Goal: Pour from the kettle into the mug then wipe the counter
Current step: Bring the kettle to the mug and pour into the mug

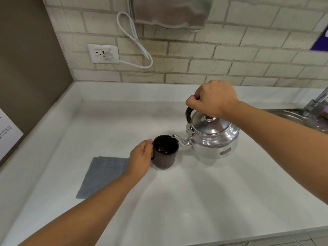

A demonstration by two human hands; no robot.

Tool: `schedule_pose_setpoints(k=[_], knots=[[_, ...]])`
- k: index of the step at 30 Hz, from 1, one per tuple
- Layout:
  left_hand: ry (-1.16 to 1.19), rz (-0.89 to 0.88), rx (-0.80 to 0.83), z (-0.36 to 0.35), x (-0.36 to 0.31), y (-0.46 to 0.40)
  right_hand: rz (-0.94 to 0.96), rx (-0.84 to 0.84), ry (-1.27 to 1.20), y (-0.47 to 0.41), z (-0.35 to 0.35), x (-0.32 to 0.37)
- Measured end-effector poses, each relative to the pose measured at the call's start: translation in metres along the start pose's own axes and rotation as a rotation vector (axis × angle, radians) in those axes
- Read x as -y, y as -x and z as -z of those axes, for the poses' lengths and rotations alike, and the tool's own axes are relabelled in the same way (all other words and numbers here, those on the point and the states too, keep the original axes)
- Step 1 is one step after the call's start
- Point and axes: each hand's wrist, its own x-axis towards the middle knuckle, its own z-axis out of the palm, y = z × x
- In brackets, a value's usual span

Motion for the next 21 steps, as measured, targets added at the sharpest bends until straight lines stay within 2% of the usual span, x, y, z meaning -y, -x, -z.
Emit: schedule_pose_setpoints(k=[6, 10, 12, 14, 18, 21], knots=[[0.029, 0.026, 0.016, 0.0, -0.003, -0.002, -0.102, 0.016, -0.144, -0.005, -0.003, -0.016], [0.084, 0.144, 0.065, 0.006, -0.007, -0.008, -0.158, 0.0, -0.245, -0.018, -0.007, -0.027], [-0.037, 0.161, 0.085, 0.014, -0.017, -0.017, -0.167, -0.02, -0.284, -0.026, -0.009, -0.031], [-0.162, 0.09, 0.03, 0.022, -0.034, -0.034, -0.172, -0.043, -0.324, -0.036, -0.011, -0.035], [-0.089, -0.165, -0.121, 0.023, -0.093, -0.088, -0.179, -0.075, -0.39, -0.064, -0.018, -0.04], [-0.082, -0.346, 0.043, 0.005, -0.141, -0.129, -0.193, -0.054, -0.456, -0.089, -0.026, -0.041]])
